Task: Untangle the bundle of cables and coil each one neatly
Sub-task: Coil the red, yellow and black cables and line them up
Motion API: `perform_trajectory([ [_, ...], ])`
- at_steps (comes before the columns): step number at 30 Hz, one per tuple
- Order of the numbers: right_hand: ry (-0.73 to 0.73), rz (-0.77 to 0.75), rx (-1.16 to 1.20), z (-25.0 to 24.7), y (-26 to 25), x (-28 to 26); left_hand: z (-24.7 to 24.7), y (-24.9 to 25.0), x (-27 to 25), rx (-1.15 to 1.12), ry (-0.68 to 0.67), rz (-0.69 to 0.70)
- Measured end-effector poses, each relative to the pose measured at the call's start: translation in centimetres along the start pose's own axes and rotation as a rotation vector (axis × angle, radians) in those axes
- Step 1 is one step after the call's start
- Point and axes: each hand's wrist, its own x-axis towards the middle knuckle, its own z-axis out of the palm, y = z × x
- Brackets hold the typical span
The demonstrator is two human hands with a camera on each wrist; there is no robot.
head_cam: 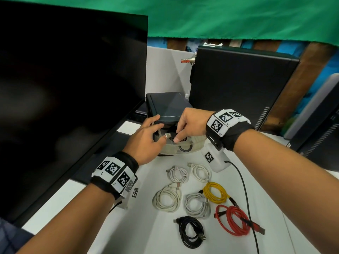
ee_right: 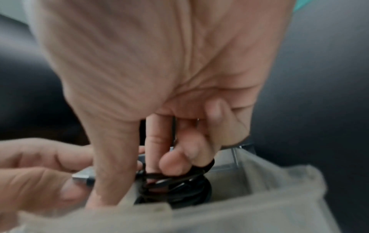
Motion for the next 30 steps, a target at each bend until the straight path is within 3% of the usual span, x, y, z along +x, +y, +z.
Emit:
perform_trajectory([
  [4, 0.025, 0.084, -0.077, 0.2, -0.2, 0.4, 0.0, 0.1, -0.1, -0.018, -0.004, -0.004],
  [8, 0.152, 0.153, -0.232, 0.4, -0.9, 0.9, 0.2, 0.3, 0.0, -0.019, -0.003, 0.004],
  [16, 0.219, 0.067, -0.334, 0.7, -0.7, 0.2, 0.1, 0.3, 0.3, -0.031, -0.006, -0.013],
  [22, 0.320, 0.055, -0.116, 1.0, 1.3, -1.3, -0.1, 0.6, 0.2, -0.009, -0.017, -0.037],
  [26, 0.459, -0.100, -0.009, 1.9, 0.1, -6.0, -0.2, 0.9, 0.1, 0.005, -0.010, -0.041],
  [28, 0.420, -0.209, 0.062, 3.0, -1.1, -9.5, -0.1, 0.9, 0.1, -0.003, -0.005, -0.039],
  [30, 0.188, -0.254, 0.072, 4.9, -2.0, -12.9, -0.1, 0.9, 0.1, -0.015, -0.001, -0.047],
])
